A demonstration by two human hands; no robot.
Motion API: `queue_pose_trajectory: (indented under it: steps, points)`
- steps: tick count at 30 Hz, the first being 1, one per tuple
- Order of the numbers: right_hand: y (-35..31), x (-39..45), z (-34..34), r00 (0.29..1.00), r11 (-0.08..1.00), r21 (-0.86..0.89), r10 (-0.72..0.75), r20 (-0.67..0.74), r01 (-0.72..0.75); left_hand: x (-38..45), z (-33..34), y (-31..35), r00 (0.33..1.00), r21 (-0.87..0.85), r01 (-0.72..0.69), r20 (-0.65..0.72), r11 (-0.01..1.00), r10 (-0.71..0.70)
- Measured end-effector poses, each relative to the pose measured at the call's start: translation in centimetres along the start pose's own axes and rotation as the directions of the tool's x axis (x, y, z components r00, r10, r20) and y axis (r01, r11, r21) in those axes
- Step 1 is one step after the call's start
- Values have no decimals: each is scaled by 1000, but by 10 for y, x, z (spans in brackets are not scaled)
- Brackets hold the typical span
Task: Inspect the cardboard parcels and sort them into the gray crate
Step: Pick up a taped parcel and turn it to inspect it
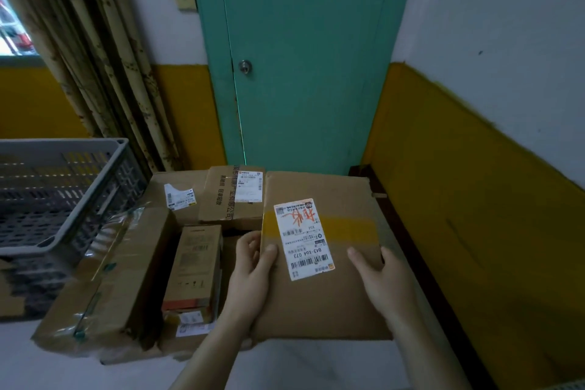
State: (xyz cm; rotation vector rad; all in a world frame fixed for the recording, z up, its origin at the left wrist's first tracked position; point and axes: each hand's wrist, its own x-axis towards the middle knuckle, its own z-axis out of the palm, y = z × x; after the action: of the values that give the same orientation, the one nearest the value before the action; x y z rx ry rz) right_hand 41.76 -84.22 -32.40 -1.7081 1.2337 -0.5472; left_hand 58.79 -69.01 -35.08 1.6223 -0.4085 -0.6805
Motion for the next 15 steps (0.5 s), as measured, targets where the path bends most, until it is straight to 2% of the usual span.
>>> queue_pose_trajectory:
  steps: [3, 7, 11, 13, 15]
  points:
    - [-13, -7, -1, 999, 999, 8, -43, -33, 43, -3, -5, 10, 996, -39, 29, 81, 999, -26]
    - [-27, -13, -1, 997, 996, 54, -73, -28, 74, -3, -16, 22, 997, -32, 42, 68, 999, -40]
    - [-36, -16, -2, 996, 989, 120, -90, -19, 91, -6, -26, 40, 991, -4, 10, 134, 1000, -9]
    - [-40, -16, -5, 996, 977, 204, -72, 50, 60, -8, -31, 48, 986, -10, -10, 169, 1000, 11]
    - [-43, -17, -9, 982, 955, 295, -61, 177, 6, -8, -41, 53, 977, -19, 0, 213, 1000, 4]
